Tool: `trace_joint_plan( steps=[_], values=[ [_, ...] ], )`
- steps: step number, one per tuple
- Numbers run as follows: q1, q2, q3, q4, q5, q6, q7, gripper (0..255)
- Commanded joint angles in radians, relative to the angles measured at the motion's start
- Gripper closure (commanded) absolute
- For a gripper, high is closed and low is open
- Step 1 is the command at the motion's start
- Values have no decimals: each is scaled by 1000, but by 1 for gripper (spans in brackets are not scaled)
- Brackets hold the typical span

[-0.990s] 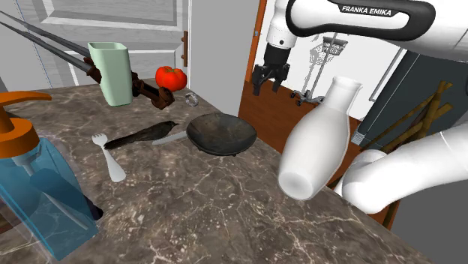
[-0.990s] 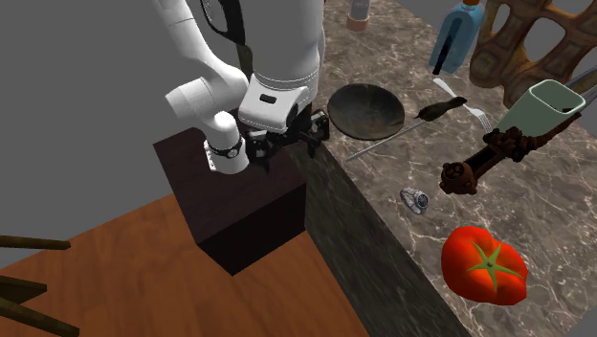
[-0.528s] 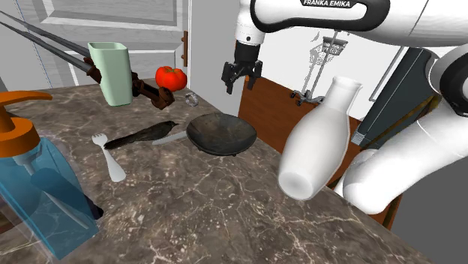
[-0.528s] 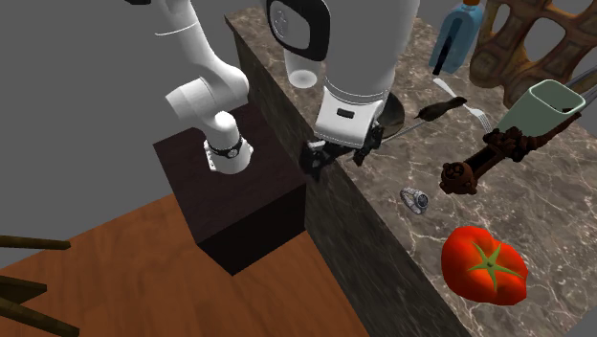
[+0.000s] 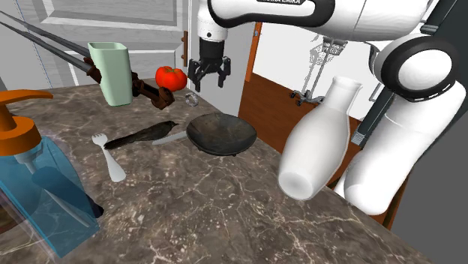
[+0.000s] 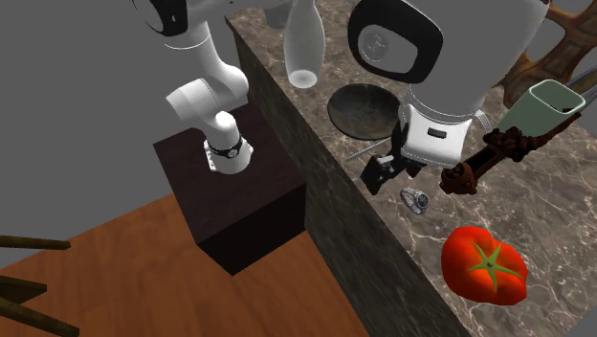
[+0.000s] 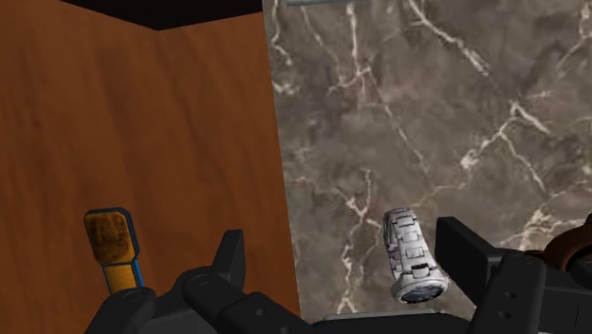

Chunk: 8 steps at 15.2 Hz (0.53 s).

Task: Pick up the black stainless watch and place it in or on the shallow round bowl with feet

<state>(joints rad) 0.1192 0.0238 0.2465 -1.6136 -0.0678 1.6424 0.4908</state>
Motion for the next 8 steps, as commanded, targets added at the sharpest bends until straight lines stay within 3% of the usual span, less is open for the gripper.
trace_joint_plan(
  steps=[1, 4, 8],
  values=[
    [17, 84, 15, 87, -21, -13, 26, 0],
    [54, 217, 32, 253, -57, -59, 62, 0],
    [48, 203, 29, 180, -53, 1, 62, 0]
  ],
)
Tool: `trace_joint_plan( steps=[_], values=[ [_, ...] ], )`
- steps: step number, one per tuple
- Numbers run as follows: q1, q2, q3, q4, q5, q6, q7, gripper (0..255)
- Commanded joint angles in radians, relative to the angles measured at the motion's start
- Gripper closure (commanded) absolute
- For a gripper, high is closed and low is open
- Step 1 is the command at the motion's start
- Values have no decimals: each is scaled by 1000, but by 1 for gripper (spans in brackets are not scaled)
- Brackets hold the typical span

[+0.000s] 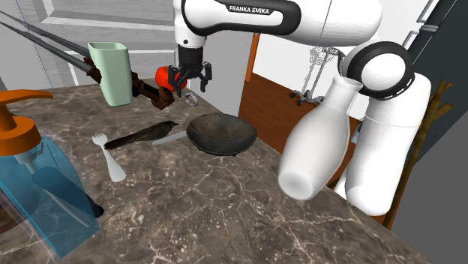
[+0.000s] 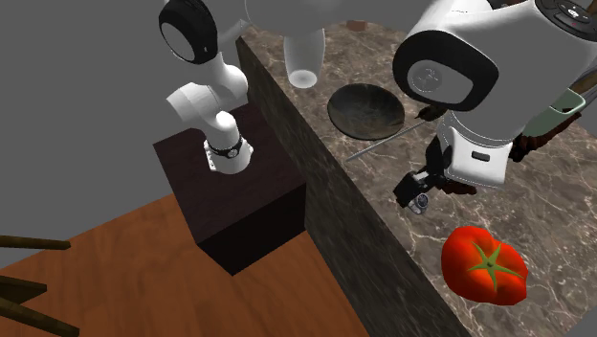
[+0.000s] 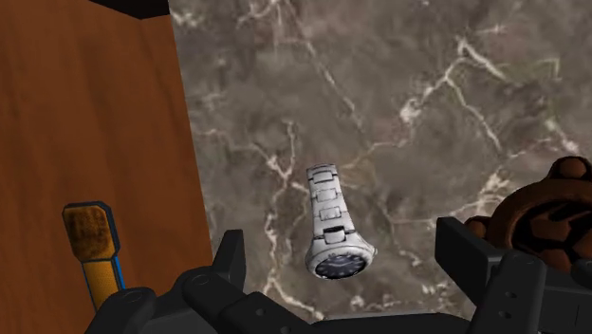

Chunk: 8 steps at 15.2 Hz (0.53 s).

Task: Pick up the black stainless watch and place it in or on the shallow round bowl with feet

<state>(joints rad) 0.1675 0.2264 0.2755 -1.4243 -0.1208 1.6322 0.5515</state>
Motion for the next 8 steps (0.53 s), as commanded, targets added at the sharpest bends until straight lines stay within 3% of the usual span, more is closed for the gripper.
trace_joint_plan(
  steps=[1, 8],
  values=[
    [-1, -2, 0, -26, 0, 25, 1, 0],
    [-4, -7, -2, -68, 1, 62, 1, 0]
  ],
)
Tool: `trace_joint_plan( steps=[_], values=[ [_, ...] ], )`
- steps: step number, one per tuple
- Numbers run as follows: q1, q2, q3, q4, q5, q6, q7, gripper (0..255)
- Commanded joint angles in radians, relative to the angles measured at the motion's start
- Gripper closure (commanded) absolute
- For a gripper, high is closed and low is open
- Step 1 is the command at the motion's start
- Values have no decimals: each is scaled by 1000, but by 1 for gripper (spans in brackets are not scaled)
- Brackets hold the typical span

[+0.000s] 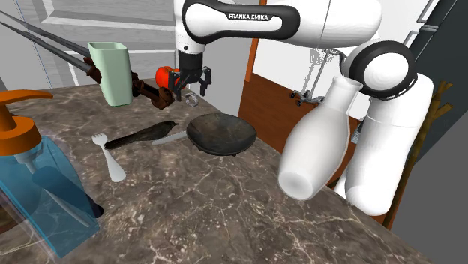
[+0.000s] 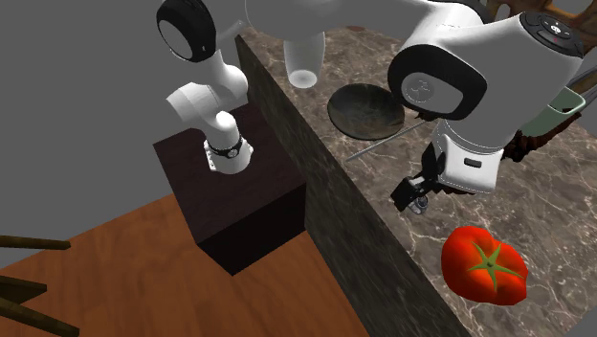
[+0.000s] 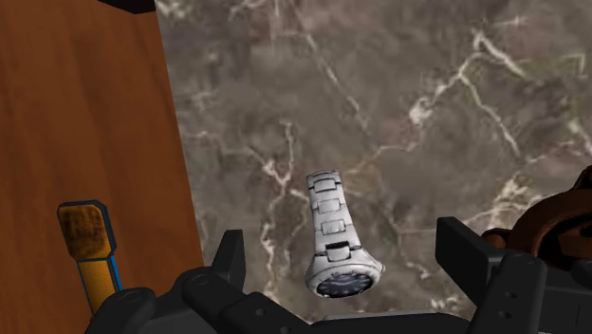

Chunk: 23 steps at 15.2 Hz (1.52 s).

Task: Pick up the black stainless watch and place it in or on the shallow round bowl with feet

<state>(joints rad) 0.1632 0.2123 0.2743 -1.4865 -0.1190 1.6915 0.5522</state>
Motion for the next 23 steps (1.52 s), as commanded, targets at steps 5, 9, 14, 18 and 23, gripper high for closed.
trace_joint_plan(
  steps=[5, 9, 14, 18, 23],
  values=[
    [0, 2, 0, -15, 1, 6, 1, 255],
    [-1, -4, 0, -26, 2, 12, 1, 255],
    [0, 7, -1, -6, 0, 3, 1, 255],
    [4, 16, 1, 59, -2, -54, -2, 255],
    [10, 33, 2, 152, -7, -130, -4, 255]
  ],
)
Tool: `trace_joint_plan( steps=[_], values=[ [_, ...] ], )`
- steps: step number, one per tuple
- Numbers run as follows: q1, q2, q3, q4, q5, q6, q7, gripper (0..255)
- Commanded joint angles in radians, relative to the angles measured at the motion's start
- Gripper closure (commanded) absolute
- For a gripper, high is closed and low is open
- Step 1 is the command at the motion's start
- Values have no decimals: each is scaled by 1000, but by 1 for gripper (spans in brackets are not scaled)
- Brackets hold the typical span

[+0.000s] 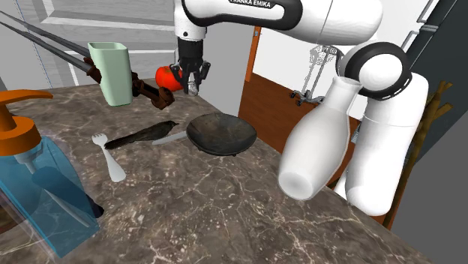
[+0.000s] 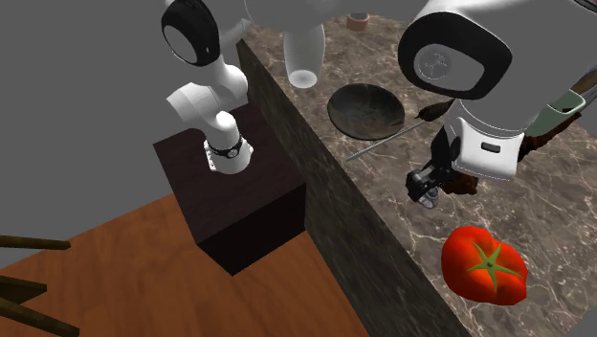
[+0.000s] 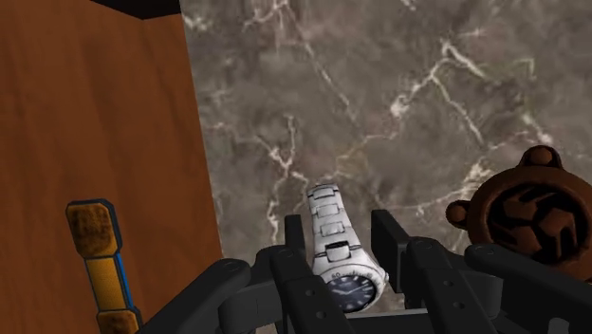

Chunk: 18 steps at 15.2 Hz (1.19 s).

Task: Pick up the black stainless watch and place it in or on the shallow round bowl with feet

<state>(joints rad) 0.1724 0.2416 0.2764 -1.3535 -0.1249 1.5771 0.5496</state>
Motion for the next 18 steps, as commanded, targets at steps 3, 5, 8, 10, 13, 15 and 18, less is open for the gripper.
trace_joint_plan(
  steps=[3, 5, 8, 10, 13, 15, 18],
  values=[
    [6, 19, 1, 82, -5, -63, -2, 255],
    [10, 32, 2, 127, -9, -96, -3, 255],
    [19, 55, 2, 202, -16, -149, -4, 255],
    [25, 74, 3, 259, -22, -187, -4, 255],
    [39, 110, 3, 356, -34, -249, -6, 255],
    [37, 65, 8, 300, -23, -238, 6, 255],
    [31, -73, 22, 107, 15, -181, 37, 255]
  ],
)
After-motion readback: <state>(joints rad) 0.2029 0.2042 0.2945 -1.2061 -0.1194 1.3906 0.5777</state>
